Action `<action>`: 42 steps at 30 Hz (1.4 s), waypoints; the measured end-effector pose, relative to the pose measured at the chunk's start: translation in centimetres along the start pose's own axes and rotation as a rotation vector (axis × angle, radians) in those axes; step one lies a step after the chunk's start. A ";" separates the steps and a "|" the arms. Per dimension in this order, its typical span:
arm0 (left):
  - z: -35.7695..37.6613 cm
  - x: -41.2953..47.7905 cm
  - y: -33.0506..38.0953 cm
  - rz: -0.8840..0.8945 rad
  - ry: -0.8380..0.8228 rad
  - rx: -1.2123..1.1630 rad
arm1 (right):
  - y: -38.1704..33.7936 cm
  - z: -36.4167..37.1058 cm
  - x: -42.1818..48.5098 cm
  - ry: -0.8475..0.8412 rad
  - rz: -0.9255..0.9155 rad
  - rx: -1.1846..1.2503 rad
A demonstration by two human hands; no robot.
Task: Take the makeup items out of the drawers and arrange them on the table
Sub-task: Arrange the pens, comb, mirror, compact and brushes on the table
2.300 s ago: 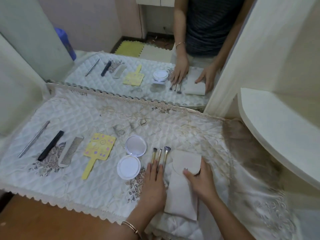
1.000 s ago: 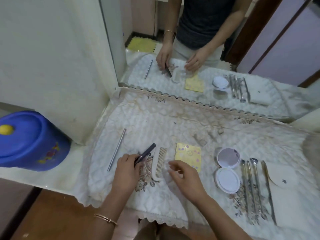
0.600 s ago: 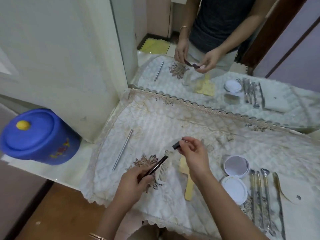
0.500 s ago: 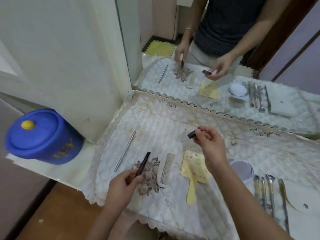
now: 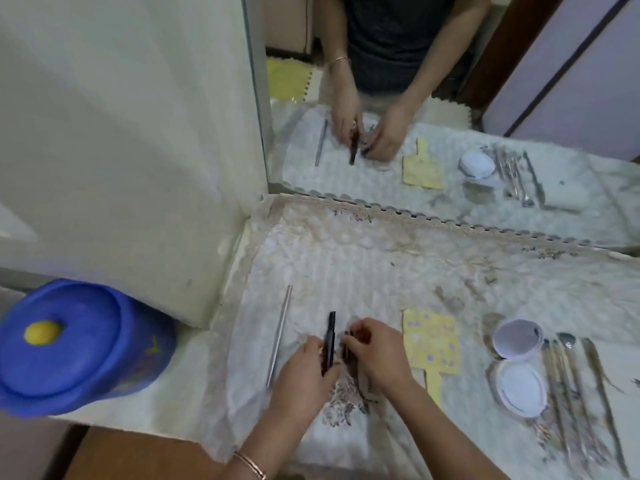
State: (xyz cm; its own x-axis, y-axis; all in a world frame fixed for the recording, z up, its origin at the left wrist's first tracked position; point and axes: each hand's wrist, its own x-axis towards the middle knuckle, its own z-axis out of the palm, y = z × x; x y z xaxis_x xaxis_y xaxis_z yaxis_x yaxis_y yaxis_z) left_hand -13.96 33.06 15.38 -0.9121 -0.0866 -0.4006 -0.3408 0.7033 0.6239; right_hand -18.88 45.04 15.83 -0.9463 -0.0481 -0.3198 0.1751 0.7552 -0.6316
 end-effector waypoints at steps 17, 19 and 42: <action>-5.9 1.8 -3.4 0.191 0.127 0.112 | -5.3 2.1 1.0 -0.010 0.141 0.560; -6.3 0.9 -3.3 0.220 0.145 0.058 | -6.2 2.0 1.2 -0.053 0.205 0.752; -4.6 0.7 -4.7 -0.044 0.050 -0.192 | -3.7 4.1 -0.8 0.001 0.024 0.124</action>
State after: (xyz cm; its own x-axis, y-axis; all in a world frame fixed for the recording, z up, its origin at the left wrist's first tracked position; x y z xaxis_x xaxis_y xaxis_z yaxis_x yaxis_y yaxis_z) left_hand -14.05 26.46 15.23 -0.9038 -0.1526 -0.3998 -0.4137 0.5508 0.7249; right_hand -17.62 39.62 15.52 -0.9416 -0.0302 -0.3353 0.2299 0.6697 -0.7061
